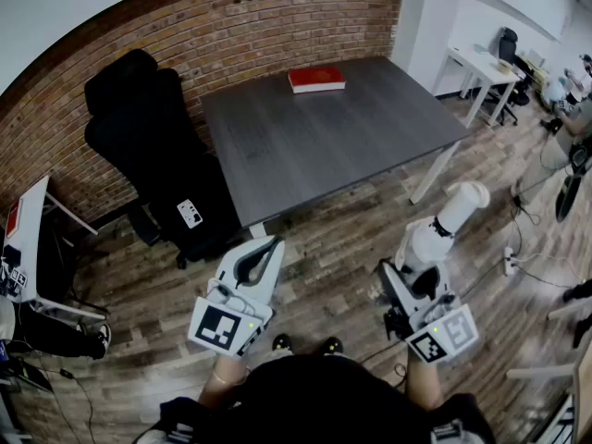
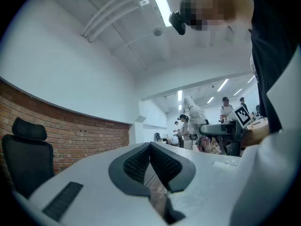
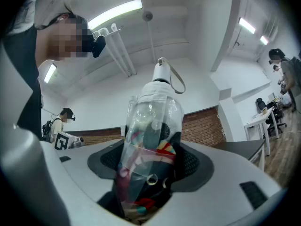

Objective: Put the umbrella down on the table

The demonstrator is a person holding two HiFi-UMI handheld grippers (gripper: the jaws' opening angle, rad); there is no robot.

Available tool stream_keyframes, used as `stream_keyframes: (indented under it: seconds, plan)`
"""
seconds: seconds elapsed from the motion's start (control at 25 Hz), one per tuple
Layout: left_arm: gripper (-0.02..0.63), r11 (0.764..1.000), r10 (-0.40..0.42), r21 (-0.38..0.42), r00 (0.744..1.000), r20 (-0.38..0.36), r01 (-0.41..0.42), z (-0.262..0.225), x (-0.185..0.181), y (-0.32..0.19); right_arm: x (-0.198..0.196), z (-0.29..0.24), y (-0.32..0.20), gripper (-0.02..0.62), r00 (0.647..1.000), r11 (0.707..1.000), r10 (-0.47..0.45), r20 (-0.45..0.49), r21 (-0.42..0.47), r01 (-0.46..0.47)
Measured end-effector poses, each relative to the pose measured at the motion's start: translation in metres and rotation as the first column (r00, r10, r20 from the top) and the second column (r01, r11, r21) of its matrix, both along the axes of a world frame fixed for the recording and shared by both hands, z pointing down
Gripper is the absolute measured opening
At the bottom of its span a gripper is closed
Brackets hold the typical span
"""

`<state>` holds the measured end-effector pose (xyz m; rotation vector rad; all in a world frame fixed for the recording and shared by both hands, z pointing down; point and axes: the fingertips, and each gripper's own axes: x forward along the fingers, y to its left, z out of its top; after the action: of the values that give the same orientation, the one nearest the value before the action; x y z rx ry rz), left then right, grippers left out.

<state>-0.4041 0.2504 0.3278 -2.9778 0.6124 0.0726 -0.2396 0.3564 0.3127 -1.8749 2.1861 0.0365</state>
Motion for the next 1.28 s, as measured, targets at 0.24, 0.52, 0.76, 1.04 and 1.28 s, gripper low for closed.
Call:
stream_keyframes:
  seconds: [0.24,0.52,0.76,1.04,1.28]
  plan:
    - [0.003,1.000,0.005,0.006,1.000,0.004,-0.005,0.003,-0.001,-0.003,-0.002,0.003,-0.002,0.290,1.000,1.000,0.002,0.000,0.012,-0.002]
    - [0.003,1.000,0.003,-0.002,1.000,0.014,-0.003,0.007,0.001,-0.007,0.002,0.005,-0.009,0.290,1.000,1.000,0.004,0.012,0.005,-0.004]
    - [0.003,1.000,0.008,0.000,1.000,0.021,-0.008,0.008,0.003,-0.011,0.004,0.006,-0.011,0.290,1.000,1.000,0.002,0.018,0.008,-0.002]
    - [0.003,1.000,0.025,-0.011,0.999,0.037,-0.025,0.011,0.019,-0.011,0.020,0.007,-0.006,0.290,0.999,1.000,0.025,0.031,0.004,-0.025]
    - [0.003,0.999,0.048,-0.004,0.998,0.046,-0.047,0.008,0.048,-0.002,0.048,0.006,0.007,0.290,0.998,0.999,0.048,0.041,0.011,-0.049]
